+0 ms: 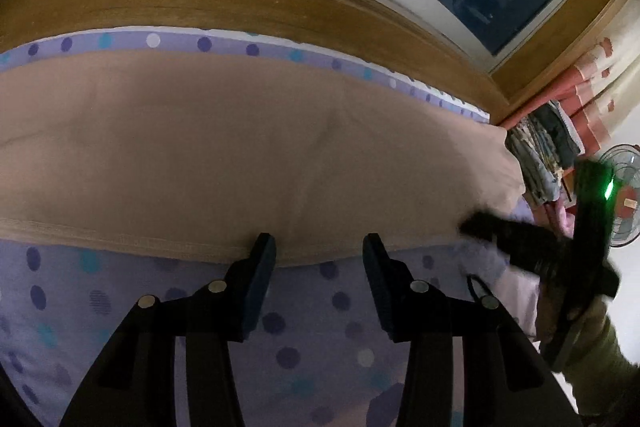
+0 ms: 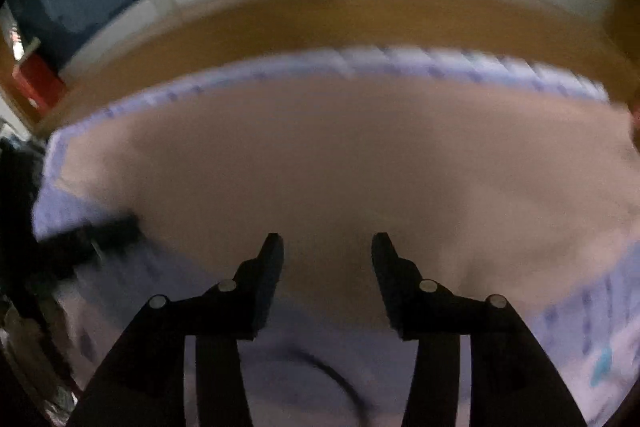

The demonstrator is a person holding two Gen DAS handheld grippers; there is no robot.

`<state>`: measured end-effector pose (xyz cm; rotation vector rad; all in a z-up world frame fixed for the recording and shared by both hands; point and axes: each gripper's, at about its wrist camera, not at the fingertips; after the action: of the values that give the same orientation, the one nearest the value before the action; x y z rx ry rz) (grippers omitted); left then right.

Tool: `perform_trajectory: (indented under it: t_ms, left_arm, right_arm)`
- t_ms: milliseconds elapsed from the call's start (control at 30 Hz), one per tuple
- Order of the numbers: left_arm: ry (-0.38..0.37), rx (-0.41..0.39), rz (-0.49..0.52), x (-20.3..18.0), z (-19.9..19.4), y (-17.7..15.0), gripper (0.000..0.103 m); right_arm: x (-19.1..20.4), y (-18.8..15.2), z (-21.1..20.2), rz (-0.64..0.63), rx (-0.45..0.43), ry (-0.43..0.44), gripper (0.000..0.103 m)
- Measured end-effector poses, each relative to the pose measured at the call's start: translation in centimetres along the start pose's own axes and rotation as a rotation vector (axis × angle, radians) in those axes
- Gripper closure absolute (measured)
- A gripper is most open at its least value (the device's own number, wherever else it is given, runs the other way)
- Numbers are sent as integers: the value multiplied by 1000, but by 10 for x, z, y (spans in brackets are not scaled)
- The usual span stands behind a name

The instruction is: Fold clothes

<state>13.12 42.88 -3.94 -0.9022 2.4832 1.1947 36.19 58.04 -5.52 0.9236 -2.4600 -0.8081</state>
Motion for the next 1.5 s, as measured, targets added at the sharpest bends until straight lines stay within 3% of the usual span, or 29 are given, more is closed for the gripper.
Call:
perform_trajectory:
  t_ms: [133,233,400,600,667,833,967,1100,1300,1500]
  left_arm:
    - [43,8,5,-3,-5,0,57]
    - [9,26,36,-19,-6,-2,57]
    - [-11,88,252,-73,8,-8,57]
    - [-70,145,505,-117,38,-11,57]
    - [-49,135,615,-129,47,-12,57]
    - [-106,156,798,-141,55,-21,57]
    - [-152,161,840,-142,58,-20,57]
    - [-191,151,856,-143,67,-19,57]
    - [-235,133,795,-142,75,-10,57]
    - [-242,118,747,-138,84,1,57]
  right_arm:
    - [-18,-14,-30,75,-63,31,59]
    - [-28,-20,-52,82,-114,16,52]
    - [-39,-37,-82,94,-59,9,51]
    - [-46,-47,-133,107,-73,-45,49]
    - [-43,-50,-128,154,-94,-66,48]
    - [-33,-52,-87,260,-172,-105,48]
    - [-17,-49,-49,205,-153,-196,48]
    - [-2,-42,-27,148,-162,-224,48]
    - [-17,-20,-30,288,-241,-220,48]
    - [-23,-8,-29,294,-243,-220,48]
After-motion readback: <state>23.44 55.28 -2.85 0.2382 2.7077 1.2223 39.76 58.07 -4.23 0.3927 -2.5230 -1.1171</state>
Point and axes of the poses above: each gripper's, at about its wrist camera, not at the fingertips, and z roughly the way its jaws point, x to its left, y to its top, and after that the axes turned 13 degrees about -x, right-handed
